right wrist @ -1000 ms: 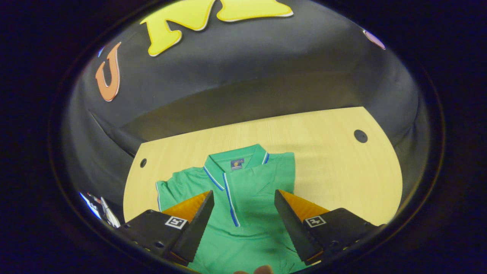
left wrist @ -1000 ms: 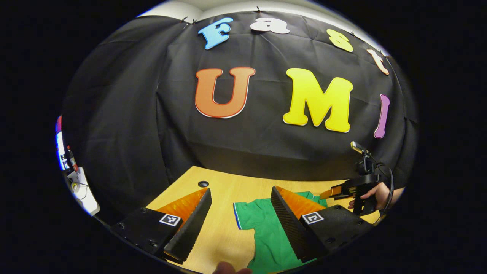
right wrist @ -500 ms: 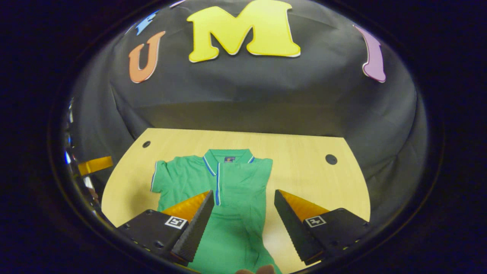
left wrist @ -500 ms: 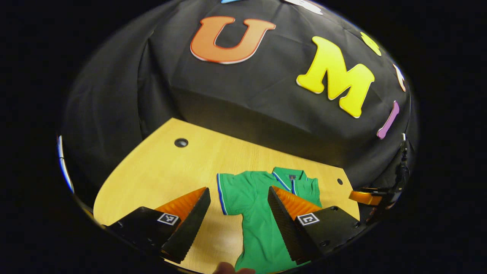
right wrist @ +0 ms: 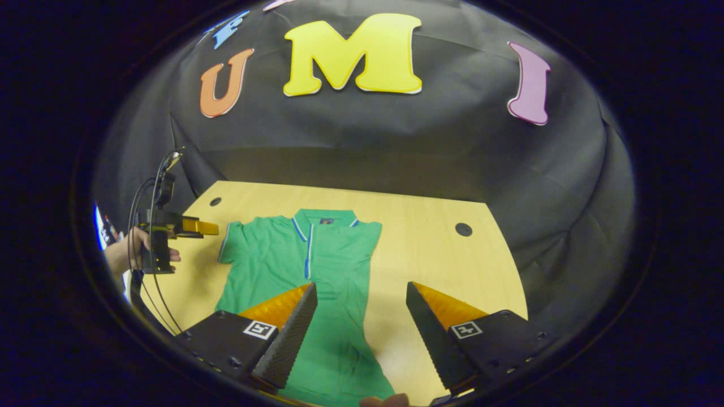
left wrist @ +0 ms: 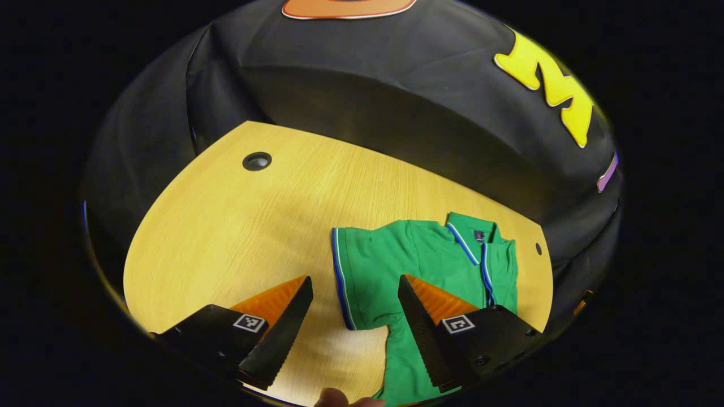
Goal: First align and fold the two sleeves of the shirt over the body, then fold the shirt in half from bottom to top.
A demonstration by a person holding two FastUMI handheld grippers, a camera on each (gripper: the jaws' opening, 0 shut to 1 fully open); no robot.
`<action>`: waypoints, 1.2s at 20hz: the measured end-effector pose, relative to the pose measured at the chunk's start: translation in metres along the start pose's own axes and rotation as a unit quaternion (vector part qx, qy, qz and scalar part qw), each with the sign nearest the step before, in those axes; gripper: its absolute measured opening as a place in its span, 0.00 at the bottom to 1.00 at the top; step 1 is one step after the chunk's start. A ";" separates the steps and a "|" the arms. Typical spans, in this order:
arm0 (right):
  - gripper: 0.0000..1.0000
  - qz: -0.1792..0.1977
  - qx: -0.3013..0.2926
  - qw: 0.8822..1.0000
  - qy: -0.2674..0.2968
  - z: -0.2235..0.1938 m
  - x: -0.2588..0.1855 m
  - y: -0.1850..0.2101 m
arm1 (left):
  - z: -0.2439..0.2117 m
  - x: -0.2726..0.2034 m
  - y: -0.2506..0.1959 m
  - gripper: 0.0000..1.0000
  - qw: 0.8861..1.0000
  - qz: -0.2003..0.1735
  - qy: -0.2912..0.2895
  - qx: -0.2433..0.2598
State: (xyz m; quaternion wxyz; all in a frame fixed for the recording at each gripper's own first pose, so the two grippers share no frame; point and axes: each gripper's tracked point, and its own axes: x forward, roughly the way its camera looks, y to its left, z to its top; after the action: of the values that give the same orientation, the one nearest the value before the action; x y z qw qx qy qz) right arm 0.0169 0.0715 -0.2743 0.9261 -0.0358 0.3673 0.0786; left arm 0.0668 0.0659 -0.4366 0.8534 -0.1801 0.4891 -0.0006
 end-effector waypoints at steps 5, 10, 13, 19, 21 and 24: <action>0.95 -0.013 0.022 0.999 0.022 -0.028 -0.004 -0.018 | -0.023 0.032 0.000 0.96 0.998 0.026 0.049 -0.001; 0.96 -0.022 0.026 0.999 0.017 -0.026 -0.002 -0.027 | -0.037 0.038 0.001 0.90 0.992 0.077 0.063 0.072; 0.96 -0.017 0.032 0.999 0.007 -0.018 -0.002 -0.024 | -0.043 0.040 -0.017 0.42 0.988 0.083 0.049 0.119; 0.96 -0.024 0.059 0.998 0.000 -0.023 -0.006 -0.043 | -0.040 0.041 -0.021 0.14 0.988 0.057 0.069 0.126; 0.96 -0.028 0.064 0.998 0.002 -0.025 -0.008 -0.048 | -0.030 0.037 -0.024 0.03 0.986 0.052 0.060 0.149; 0.96 -0.031 0.053 0.998 -0.012 -0.018 -0.012 -0.051 | -0.027 0.034 -0.033 0.03 0.987 0.043 0.052 0.143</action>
State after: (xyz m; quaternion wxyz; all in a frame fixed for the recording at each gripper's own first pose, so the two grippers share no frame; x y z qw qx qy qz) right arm 0.0053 0.0182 -0.2788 0.9331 0.0031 0.3584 0.0310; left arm 0.0678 0.0212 -0.4669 0.8431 -0.0347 0.5350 -0.0427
